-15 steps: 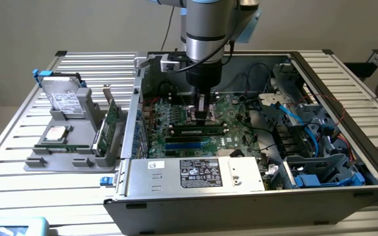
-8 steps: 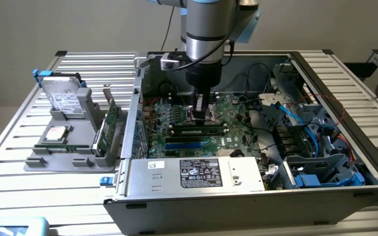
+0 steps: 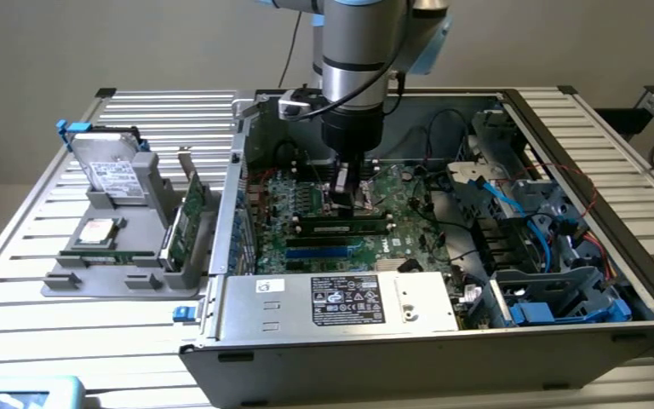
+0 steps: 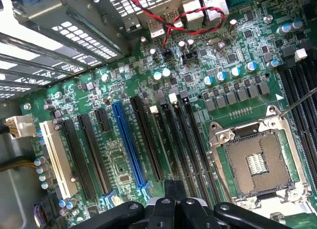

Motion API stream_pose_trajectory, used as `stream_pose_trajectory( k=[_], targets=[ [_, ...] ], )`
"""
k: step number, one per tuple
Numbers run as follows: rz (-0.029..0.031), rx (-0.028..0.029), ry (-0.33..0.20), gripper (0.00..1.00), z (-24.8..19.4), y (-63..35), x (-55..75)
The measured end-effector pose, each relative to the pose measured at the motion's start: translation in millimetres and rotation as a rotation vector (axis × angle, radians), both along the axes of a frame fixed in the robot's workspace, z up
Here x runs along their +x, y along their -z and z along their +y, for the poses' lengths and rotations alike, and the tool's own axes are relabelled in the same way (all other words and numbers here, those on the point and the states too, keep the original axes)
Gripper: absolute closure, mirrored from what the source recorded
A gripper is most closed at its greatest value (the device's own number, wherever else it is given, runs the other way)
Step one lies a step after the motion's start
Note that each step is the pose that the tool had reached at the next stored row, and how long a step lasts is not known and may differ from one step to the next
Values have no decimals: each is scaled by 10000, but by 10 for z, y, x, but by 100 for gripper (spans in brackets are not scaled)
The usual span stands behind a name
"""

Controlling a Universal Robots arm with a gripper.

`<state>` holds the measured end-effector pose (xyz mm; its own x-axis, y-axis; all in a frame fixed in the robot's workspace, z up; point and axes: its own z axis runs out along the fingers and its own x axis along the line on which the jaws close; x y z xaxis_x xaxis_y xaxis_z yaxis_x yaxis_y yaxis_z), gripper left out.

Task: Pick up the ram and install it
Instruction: 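Press down the ram until it locks into place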

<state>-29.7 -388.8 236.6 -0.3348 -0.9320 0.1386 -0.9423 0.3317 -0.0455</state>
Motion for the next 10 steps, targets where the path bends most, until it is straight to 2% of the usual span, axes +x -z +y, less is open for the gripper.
stream_pose_trajectory(
  k=[6,10],
  targets=[
    [-304,-37,431,89,0,-1,0],
    [-437,-47,755,89,0,-1,0]
  ],
)
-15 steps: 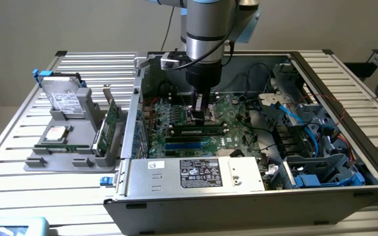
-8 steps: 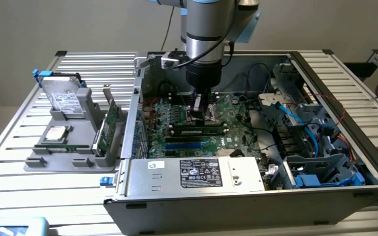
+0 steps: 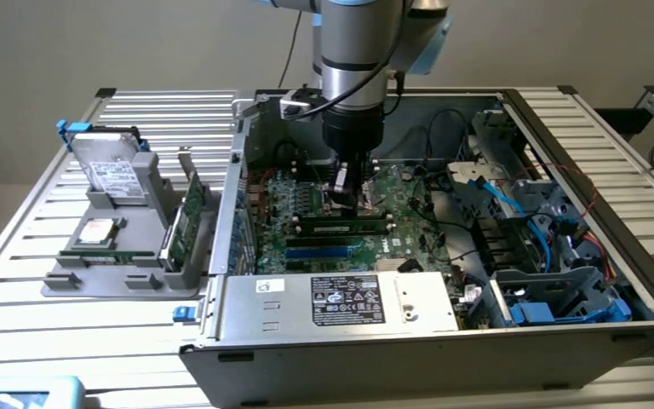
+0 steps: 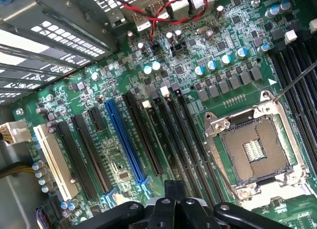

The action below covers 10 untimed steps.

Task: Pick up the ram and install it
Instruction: 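Press down the ram until it locks into place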

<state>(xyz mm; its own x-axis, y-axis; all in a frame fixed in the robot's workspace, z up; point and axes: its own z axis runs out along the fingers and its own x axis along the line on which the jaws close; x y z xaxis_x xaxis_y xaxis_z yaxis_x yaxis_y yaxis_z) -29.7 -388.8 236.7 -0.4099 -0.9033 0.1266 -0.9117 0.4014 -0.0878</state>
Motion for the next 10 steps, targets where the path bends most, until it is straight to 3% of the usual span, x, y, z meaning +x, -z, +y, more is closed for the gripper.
stream_pose_trajectory(
  k=[5,10],
  targets=[
    [-166,0,423,89,0,-1,0],
    [-228,-5,953,89,0,-3,-1]
  ],
)
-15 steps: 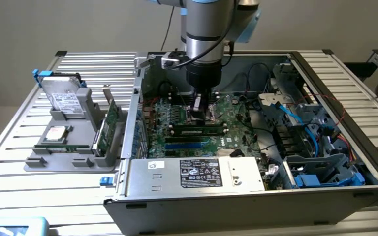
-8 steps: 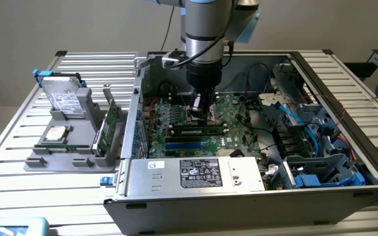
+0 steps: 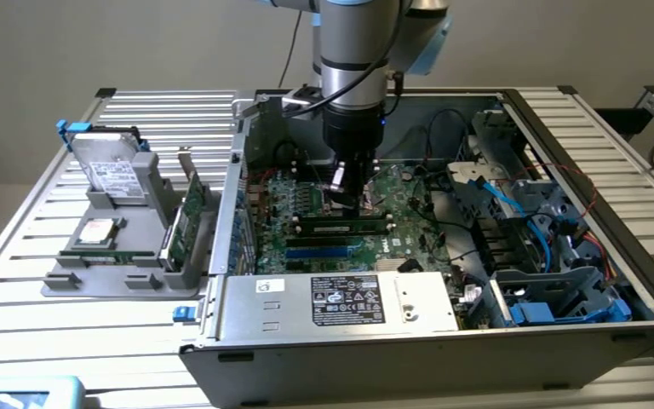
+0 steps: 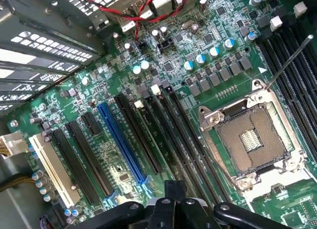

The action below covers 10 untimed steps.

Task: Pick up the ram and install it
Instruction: 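Press down the ram until it locks into place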

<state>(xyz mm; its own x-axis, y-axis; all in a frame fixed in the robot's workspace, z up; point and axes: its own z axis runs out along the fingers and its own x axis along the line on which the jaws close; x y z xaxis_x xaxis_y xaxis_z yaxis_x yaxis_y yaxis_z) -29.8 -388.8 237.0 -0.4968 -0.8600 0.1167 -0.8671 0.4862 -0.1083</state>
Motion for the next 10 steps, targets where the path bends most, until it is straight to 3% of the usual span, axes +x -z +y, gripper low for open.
stream_pose_trajectory(
  k=[7,10],
  targets=[
    [-34,-1,774,89,0,0,1],
    [-78,2,1075,89,0,0,1]
  ],
)
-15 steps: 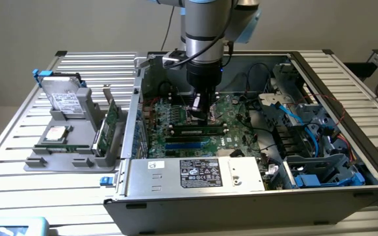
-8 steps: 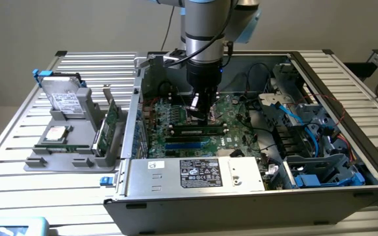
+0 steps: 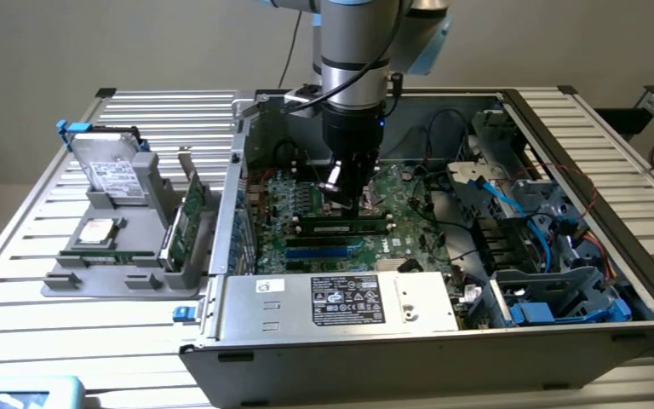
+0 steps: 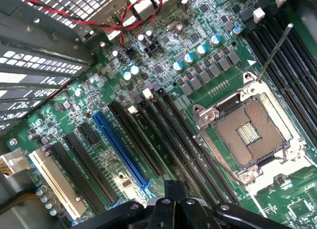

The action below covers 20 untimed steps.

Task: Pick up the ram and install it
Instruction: 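Press down the ram until it locks into place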

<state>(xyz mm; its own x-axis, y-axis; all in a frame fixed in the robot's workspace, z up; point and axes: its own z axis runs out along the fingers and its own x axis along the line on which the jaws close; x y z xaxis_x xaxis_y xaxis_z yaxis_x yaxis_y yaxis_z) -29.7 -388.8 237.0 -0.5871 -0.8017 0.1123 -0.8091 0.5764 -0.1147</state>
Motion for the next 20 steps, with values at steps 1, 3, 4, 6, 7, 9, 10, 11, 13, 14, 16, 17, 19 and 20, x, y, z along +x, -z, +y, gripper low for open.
stream_pose_trajectory(
  k=[1,3,4,6,7,9,10,11,13,14,16,17,19,20],
  targets=[
    [-13,-1,99,89,0,0,0],
    [-33,0,326,89,0,0,0],
    [-45,0,435,89,0,0,0],
    [-66,1,653,89,0,-1,0],
    [-73,1,764,89,0,-1,0],
    [-85,-1,986,89,0,-3,0],
    [-94,0,1102,89,0,-4,0],
    [-102,0,1211,89,0,-4,0],
    [-129,0,1431,89,0,-6,0],
    [-144,1,1536,89,0,-6,0],
    [-172,1,1754,89,0,-7,0],
    [-180,1,1859,89,0,-8,0],
    [-195,0,2093,89,0,-9,0],
    [-202,-1,2206,89,0,-10,0]
  ],
)
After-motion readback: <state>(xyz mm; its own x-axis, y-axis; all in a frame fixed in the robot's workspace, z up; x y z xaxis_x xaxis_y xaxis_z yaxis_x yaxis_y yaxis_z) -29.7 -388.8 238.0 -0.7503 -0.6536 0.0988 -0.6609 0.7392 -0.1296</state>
